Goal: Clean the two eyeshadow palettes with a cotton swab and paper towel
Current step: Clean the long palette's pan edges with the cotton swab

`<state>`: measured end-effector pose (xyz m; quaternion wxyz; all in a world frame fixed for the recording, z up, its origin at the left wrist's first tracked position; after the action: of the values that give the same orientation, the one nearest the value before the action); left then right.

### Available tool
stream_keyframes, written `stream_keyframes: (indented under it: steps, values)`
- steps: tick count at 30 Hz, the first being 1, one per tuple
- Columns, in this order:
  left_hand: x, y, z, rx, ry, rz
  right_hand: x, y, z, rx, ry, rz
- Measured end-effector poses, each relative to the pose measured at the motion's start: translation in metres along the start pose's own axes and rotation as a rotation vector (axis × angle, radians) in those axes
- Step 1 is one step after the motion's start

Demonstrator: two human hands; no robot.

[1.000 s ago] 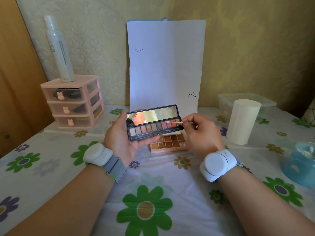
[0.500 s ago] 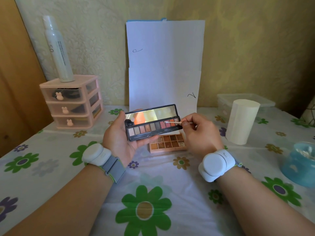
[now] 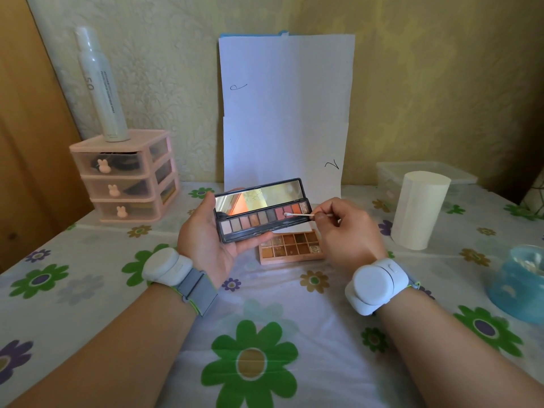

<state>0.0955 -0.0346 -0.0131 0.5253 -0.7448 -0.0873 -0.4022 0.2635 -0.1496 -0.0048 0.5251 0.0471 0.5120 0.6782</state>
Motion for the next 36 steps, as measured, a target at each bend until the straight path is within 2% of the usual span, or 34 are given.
stream_keyframes:
  steps: [5,14,32,36]
  values:
    - [0.0001,-0.0006,0.0009,0.001,-0.006,-0.005,0.0,-0.0022,-0.0012,0.018,0.024,-0.011]
    - [0.0002,-0.0019,0.0006,-0.003,0.007,0.007,-0.0057,-0.0026,0.0012,0.05,-0.077,0.091]
    - [-0.0019,-0.0015,0.0028,0.005,0.003,0.032,-0.0043,-0.0072,0.0027,-0.006,-0.028,-0.016]
    - [-0.0019,-0.0013,0.0026,0.009,0.02,0.045,-0.005,-0.0063,0.0035,-0.009,-0.065,-0.01]
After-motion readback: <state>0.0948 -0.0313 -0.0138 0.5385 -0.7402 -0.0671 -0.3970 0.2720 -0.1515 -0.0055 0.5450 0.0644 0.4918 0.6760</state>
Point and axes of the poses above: each hand's wrist, its own z-axis towards the middle knuckle, its own x-axis out of the palm, y = z × x, the point moved 3 cm from there along z, towards the middle knuckle, and after that the axes turned 1 degree about -x, right-handed, at the moved point
